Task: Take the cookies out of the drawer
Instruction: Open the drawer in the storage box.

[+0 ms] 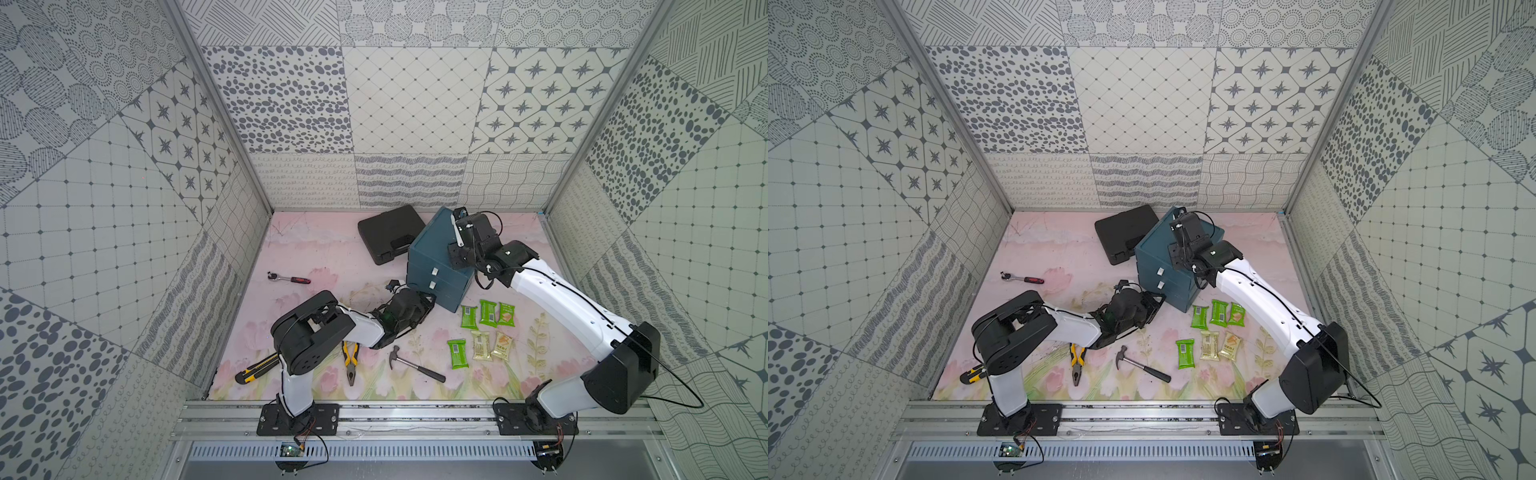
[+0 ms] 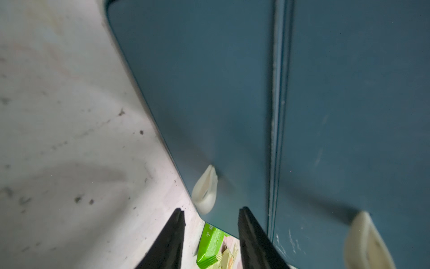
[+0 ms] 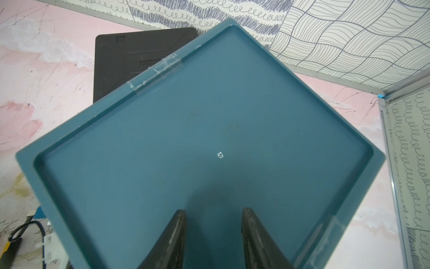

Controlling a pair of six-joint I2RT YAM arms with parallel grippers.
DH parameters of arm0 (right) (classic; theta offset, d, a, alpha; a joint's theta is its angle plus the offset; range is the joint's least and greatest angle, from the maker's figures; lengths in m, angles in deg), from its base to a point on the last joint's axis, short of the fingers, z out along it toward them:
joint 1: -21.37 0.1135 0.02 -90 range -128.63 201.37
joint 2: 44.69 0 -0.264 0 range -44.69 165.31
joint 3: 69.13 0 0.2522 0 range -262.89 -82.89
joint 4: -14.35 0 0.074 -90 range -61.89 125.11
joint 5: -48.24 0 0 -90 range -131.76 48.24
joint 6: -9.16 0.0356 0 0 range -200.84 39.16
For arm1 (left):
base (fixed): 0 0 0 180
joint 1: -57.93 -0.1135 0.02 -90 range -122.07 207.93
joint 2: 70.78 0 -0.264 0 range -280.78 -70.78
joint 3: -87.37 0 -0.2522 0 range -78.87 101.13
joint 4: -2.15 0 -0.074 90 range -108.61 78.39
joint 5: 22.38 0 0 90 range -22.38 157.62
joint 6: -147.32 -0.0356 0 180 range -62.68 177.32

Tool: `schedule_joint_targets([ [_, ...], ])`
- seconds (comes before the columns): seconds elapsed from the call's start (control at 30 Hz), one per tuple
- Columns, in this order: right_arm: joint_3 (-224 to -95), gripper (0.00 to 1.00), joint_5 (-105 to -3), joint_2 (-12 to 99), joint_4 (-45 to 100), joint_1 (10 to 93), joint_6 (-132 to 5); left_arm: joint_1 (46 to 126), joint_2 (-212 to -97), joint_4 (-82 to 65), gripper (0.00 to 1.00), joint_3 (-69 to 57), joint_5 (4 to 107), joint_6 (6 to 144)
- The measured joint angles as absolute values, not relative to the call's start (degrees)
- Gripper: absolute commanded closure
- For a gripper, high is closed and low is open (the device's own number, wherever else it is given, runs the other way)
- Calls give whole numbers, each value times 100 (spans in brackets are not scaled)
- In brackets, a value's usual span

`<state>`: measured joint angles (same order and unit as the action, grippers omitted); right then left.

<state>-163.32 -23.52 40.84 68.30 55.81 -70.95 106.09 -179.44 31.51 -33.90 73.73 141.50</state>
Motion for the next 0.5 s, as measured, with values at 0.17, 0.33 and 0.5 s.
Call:
schedule_joint_targets([
  [0.17,-16332,58,-2354,4084,6830,5581,-7095,10574,-18071,3212,63,-3346,7362,14174],
  [0.33,-16332,58,-2361,4084,6830,5581,-7095,10539,-18174,3277,69,-3322,7356,14216],
  [0.5,-16332,58,-2367,4084,6830,5581,-7095,10489,-18261,3391,75,-3280,7345,14235],
])
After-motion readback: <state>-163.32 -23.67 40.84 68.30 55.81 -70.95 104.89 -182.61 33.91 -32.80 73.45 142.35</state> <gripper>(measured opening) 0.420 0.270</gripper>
